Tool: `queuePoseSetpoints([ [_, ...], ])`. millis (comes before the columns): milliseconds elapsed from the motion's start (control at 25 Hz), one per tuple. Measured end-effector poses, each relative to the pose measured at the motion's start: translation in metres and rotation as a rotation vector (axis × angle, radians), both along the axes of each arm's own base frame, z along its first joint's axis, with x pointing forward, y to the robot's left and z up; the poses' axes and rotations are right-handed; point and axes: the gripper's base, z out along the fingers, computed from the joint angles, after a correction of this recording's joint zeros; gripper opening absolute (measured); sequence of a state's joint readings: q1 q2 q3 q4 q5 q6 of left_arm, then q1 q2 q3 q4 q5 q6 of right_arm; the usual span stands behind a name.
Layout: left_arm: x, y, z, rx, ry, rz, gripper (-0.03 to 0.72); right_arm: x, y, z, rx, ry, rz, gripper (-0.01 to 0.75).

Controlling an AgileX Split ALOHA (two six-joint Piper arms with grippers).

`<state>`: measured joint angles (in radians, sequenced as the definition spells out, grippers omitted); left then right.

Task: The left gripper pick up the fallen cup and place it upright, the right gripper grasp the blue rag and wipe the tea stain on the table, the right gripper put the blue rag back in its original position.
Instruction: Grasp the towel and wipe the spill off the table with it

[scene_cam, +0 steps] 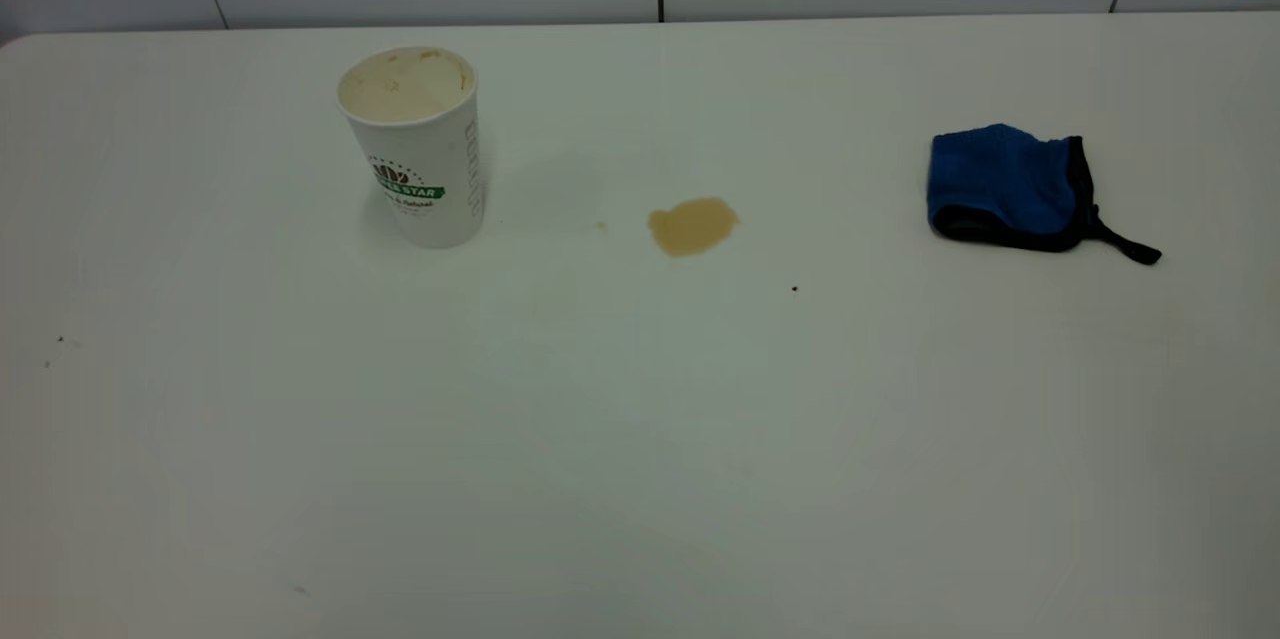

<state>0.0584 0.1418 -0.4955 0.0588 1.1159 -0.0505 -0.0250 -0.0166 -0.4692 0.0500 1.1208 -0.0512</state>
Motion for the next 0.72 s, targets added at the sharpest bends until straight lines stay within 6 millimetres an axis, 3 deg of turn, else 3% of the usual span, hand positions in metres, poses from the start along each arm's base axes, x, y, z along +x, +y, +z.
queuePoseSetpoints([
  [720, -0.021, 0.000, -0.004, 0.003, -0.144, -0.051, 0.402, 0.000, 0.000, 0.000, 0.000, 0.000, 0.000, 0.238],
])
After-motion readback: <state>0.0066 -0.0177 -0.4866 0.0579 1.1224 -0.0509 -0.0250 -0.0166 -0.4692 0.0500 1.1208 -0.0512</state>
